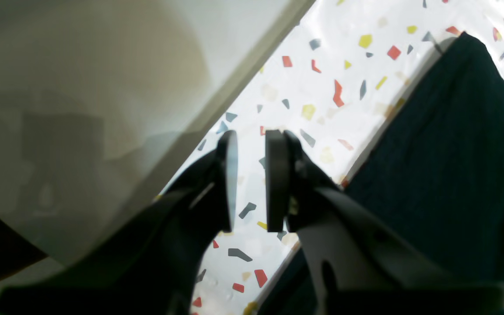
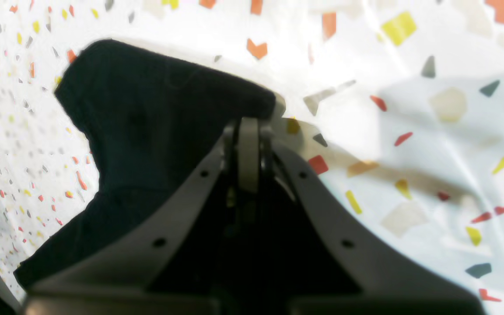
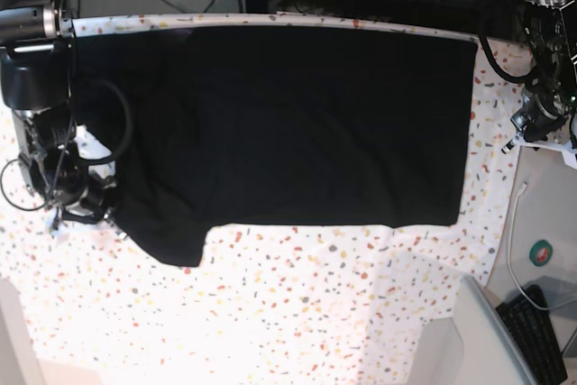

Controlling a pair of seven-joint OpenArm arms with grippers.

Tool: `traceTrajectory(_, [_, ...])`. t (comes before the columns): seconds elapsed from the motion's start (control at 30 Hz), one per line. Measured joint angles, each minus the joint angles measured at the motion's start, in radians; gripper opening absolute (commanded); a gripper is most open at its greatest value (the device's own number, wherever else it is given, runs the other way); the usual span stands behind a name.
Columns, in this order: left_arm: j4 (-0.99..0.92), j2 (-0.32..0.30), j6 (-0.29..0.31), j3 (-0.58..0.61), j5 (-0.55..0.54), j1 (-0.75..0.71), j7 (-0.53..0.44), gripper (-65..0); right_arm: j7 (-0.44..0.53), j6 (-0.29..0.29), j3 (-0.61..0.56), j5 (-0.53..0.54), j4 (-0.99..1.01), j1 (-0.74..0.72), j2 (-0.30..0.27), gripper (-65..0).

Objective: Layout the t-shirt on the table in an organized manner, then fold the t-shirt properly
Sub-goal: 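Grasp the hem edge with the right gripper near the sleeve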

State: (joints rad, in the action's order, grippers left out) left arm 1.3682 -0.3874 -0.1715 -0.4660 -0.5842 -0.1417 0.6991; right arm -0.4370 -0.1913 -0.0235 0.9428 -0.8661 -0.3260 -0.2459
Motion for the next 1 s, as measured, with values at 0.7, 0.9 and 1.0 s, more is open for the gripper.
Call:
traceTrajectory(0.7, [0.000,0.000,0.000,0.000,0.000,0.000,0.000,-55.0,-0.037,-0.002,0.001,0.000,-0.177,0.060,-0.008,-65.0])
traceTrajectory(0.9, [0.000,0.000,0.000,0.000,0.000,0.000,0.000,-55.0,-0.040,-0.002,-0.001,0.001,-0.160,0.066,-0.019,-48.9])
traceTrajectory(1.0, [0.000,0.000,0.000,0.000,0.000,0.000,0.000,-55.0,-0.037,-0.002,-0.001,-0.002,-0.162,0.061,-0.039,-35.9])
